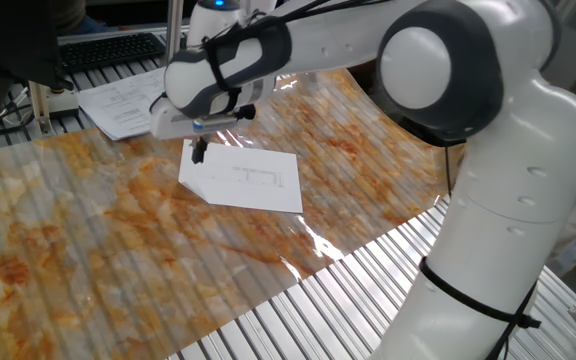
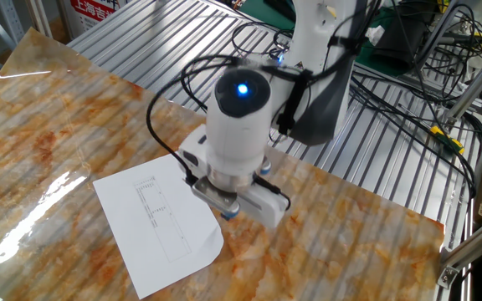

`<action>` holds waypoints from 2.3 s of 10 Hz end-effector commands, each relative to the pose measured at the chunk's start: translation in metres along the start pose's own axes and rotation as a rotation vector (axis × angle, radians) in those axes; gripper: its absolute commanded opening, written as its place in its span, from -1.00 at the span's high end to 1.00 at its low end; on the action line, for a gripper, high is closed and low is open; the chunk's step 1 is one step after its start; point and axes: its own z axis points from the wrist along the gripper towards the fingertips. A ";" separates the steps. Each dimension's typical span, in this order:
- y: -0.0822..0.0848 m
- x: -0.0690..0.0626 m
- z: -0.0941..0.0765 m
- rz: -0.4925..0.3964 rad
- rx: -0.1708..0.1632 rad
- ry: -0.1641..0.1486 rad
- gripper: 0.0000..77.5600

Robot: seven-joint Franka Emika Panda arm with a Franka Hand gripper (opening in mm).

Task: Flip over and spread out the paper that is laid flat on the table

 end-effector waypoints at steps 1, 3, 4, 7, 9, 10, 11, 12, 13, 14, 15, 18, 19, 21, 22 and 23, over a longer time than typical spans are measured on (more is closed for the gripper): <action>0.017 -0.011 0.028 -0.010 0.006 -0.027 1.00; 0.020 -0.011 0.039 -0.016 0.009 -0.037 1.00; 0.021 -0.010 0.045 -0.017 0.016 -0.053 1.00; 0.024 -0.010 0.056 -0.018 0.026 -0.061 1.00; 0.024 -0.010 0.060 -0.029 0.028 -0.059 1.00; 0.024 -0.011 0.061 -0.032 0.032 -0.064 1.00; 0.023 -0.011 0.062 -0.031 0.044 -0.064 1.00; 0.023 -0.011 0.063 -0.034 0.046 -0.064 1.00; 0.021 -0.013 0.064 -0.051 0.048 -0.063 1.00; 0.021 -0.013 0.064 -0.051 0.048 -0.063 -1.00; 0.021 -0.013 0.064 -0.051 0.048 -0.063 -1.00; 0.021 -0.013 0.064 -0.051 0.048 -0.063 -1.00; 0.021 -0.013 0.064 -0.051 0.048 -0.063 -1.00; 0.021 -0.013 0.064 -0.051 0.048 -0.063 -1.00; 0.021 -0.013 0.064 -0.051 0.048 -0.063 -1.00; 0.021 -0.013 0.064 -0.051 0.048 -0.063 -1.00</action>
